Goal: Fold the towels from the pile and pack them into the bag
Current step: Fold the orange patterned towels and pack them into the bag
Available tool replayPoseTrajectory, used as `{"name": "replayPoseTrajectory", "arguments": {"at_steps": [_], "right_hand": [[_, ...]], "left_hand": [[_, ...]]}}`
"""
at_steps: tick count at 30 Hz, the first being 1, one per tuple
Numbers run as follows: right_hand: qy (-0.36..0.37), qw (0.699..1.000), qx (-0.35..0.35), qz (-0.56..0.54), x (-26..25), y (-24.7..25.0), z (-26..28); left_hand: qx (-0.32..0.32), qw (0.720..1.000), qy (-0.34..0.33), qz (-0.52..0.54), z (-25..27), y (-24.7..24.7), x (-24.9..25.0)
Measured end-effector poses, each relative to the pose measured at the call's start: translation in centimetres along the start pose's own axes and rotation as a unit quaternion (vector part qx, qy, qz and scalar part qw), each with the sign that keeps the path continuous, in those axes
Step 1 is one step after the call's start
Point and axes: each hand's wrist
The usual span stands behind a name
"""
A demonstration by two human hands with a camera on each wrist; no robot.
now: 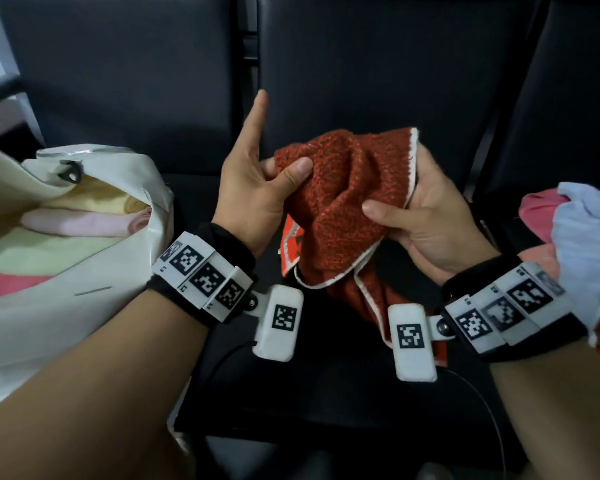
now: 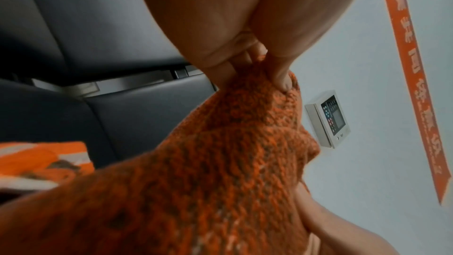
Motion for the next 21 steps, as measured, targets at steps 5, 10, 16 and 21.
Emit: {"name": "replayPoseTrajectory", "arguments": {"at_steps": [5,10,16,21], "right_hand": [[0.053,0.992,0.105,0.039,0.3,0.2,-0.3],[0.105,0.990,0.090,-0.004,0.0,-0.4,-0.5],[0.109,0.979,0.171,-0.036,-0.1,-0.5,-0.7],[0.091,0.989,0.111,-0.019,-0.5,-0.5,-0.2]], "left_hand": [[-0.004,0.998,-0.050,-0.042,0.2,-0.6,1.2],[0.018,0.994,-0.077,-0.077,-0.6,-1.1,1.9],[0.023,0.999,-0.033,-0.026,0.5,-1.9,1.7],[-0.037,0.994,-0.049,-0.086,1.0,-2.3,1.4]]}}
Point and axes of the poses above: each hand's wrist, its own z-axis away from the middle knuckle, its own y-axis out of the back of the hand, x = y × z, and after that the axes turned 10 degrees about -z, right-handed
